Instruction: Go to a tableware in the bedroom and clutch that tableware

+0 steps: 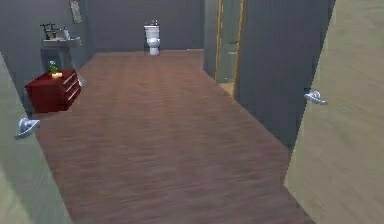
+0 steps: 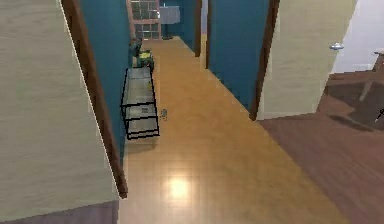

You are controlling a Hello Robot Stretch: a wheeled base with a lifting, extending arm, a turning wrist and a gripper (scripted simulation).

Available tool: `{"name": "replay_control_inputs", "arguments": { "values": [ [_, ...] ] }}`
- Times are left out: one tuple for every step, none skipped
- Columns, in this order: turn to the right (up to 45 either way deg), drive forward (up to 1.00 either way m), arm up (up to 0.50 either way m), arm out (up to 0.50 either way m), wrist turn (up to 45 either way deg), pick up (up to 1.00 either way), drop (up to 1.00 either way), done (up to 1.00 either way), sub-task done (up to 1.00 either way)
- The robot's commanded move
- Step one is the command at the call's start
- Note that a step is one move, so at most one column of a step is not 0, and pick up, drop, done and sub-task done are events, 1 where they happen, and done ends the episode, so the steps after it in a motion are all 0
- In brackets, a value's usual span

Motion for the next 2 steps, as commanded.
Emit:
{"name": "replay_control_inputs", "arguments": {
  "values": [
    [0.0,1.00,0.00,0.00,0.0,0.00,0.00,0.00,0.00],
    [0.0,1.00,0.00,0.00,0.0,0.00,0.00,0.00,0.00]
  ]
}}
